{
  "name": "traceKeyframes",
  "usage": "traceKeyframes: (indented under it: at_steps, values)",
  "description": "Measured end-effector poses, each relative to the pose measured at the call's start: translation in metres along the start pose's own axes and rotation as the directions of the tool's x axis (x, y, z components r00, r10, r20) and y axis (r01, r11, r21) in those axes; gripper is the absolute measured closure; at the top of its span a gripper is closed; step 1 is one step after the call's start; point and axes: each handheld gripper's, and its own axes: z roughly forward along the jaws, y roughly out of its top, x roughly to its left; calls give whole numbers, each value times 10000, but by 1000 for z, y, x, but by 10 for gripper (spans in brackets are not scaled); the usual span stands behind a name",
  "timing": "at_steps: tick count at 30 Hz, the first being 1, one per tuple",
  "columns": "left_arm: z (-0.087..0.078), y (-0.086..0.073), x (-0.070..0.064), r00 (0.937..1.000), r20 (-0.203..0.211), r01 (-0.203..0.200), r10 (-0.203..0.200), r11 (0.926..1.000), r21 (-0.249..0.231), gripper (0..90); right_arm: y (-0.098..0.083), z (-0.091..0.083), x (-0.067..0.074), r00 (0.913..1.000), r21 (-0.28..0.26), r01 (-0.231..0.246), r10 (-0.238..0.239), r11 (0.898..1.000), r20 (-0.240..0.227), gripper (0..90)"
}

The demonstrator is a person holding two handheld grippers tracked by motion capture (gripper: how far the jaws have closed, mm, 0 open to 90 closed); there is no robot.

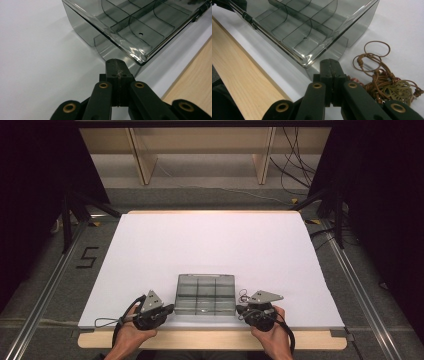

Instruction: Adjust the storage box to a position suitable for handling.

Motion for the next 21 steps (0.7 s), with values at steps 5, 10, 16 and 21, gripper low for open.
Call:
traceKeyframes:
  at_steps: [5,10,16,21]
  values:
    - [-4,-1,-6,9998,-78,-191,192,9998,87,896,-4,-4,1,10000,-47,-68,68,10000,60,900]
    - [-8,-2,-8,9997,-49,-238,238,9997,-15,896,-7,-6,2,10000,-29,19,-19,10000,-21,900]
    - [-10,-3,-9,9993,69,-368,368,9993,3,896,-10,-8,3,10000,-86,-19,19,10000,-50,900]
    - [-11,-5,-13,9999,86,-66,66,10000,-23,896,-12,-10,4,10000,-96,-86,86,9999,-28,900]
